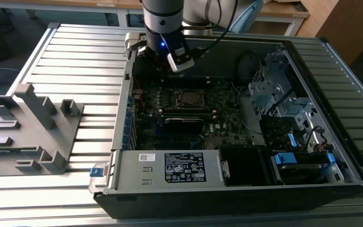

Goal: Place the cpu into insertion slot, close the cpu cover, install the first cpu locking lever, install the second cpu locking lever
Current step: 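Install the first cpu locking lever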

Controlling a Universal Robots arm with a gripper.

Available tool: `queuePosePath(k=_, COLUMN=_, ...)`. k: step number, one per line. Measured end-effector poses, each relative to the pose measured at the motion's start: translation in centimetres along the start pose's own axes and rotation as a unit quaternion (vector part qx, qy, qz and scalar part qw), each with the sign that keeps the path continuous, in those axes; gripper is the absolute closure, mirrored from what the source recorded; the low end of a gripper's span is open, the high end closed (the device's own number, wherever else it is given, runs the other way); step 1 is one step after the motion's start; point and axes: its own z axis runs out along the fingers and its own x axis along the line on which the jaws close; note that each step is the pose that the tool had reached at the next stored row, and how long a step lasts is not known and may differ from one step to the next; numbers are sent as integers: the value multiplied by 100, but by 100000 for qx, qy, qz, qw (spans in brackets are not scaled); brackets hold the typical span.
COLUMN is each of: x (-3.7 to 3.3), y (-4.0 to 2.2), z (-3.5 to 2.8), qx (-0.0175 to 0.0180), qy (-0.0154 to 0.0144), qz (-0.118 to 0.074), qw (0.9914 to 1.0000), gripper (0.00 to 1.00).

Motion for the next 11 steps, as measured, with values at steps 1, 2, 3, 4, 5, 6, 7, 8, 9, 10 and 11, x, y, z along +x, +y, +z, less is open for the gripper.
queuePosePath(k=1, x=1, y=0, z=0, qx=-251, qy=11, qz=7, qw=100000, gripper=90)
queuePosePath(k=2, x=1, y=0, z=0, qx=-274, qy=10, qz=10, qw=100000, gripper=90)
queuePosePath(k=3, x=1, y=0, z=0, qx=-275, qy=12, qz=10, qw=100000, gripper=90)
queuePosePath(k=4, x=1, y=0, z=0, qx=-279, qy=10, qz=11, qw=100000, gripper=90)
queuePosePath(k=5, x=1, y=0, z=0, qx=-282, qy=13, qz=9, qw=100000, gripper=90)
queuePosePath(k=6, x=1, y=0, z=0, qx=-320, qy=18, qz=9, qw=99999, gripper=90)
queuePosePath(k=7, x=-1, y=0, z=0, qx=-364, qy=17, qz=7, qw=99999, gripper=90)
queuePosePath(k=8, x=-4, y=0, z=0, qx=-395, qy=14, qz=-2, qw=99999, gripper=90)
queuePosePath(k=9, x=-8, y=0, z=0, qx=-402, qy=20, qz=5, qw=99999, gripper=90)
queuePosePath(k=10, x=-16, y=1, z=0, qx=-403, qy=20, qz=9, qw=99999, gripper=90)
queuePosePath(k=11, x=-25, y=1, z=1, qx=-403, qy=20, qz=8, qw=99999, gripper=90)
